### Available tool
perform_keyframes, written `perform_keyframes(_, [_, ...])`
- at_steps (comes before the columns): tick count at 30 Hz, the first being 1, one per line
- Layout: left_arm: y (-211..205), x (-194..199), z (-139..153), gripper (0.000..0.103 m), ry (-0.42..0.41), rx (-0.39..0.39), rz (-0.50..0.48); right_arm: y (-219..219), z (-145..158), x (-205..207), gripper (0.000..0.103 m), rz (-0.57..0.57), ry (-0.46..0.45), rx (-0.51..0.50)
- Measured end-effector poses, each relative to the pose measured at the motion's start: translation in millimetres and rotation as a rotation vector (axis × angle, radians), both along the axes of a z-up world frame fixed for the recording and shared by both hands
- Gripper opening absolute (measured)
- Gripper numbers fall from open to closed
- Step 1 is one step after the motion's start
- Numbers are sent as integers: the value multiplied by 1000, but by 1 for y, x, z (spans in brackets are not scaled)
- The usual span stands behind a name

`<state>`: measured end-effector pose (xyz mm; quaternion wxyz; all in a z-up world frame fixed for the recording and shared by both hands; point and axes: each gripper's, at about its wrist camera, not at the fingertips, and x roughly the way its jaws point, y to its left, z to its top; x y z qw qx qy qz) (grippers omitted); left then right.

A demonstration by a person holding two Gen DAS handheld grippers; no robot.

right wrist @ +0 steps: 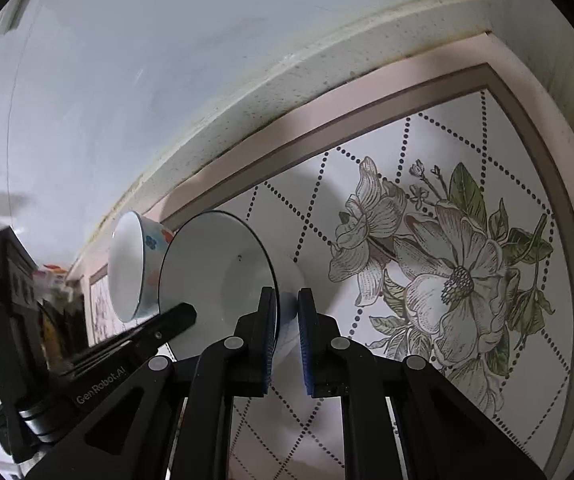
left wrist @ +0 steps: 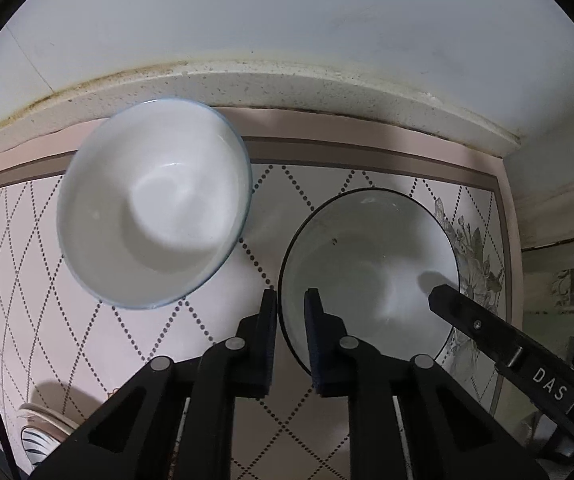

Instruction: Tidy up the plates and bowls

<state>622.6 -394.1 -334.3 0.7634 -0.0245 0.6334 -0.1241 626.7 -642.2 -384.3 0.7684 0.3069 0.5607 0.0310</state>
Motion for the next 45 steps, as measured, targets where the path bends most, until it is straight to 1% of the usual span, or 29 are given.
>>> perform_keyframes(3, [2, -7, 4, 11, -3, -3, -6, 1, 4, -5, 13, 8, -3, -11])
perform_keyframes(7, [3, -22, 16, 11, -30, -6, -27, 7, 12, -16, 13, 22, -14, -27])
perform_keyframes(11, [11, -43, 36, 11, -51, -30, -53, 12, 28, -35, 13, 35, -32, -37])
perform_keyframes(16, [13, -71, 58, 12, -80, -56, -99, 16, 56, -72, 13, 45, -74, -50])
perform_keyframes(20, [22, -98, 78, 12, -101, -84, -129, 21, 73, -104, 13, 48, -87, -43])
perform_keyframes(25, [30, -127, 95, 12, -114, -108, -155, 25, 88, -143, 13, 48, -101, -36])
perform_keyframes(30, [33, -154, 95, 12, -106, -112, -176, 31, 94, -177, 13, 39, -105, -20])
perform_keyframes(35, [43, -176, 85, 12, -78, -100, -187, 42, 88, -202, 13, 49, -76, -17])
perform_keyframes(40, [49, -190, 70, 12, -49, -77, -199, 54, 65, -220, 13, 71, -13, 9])
perform_keyframes(45, [51, -195, 54, 12, -28, -50, -207, 61, 45, -224, 13, 85, 24, 12])
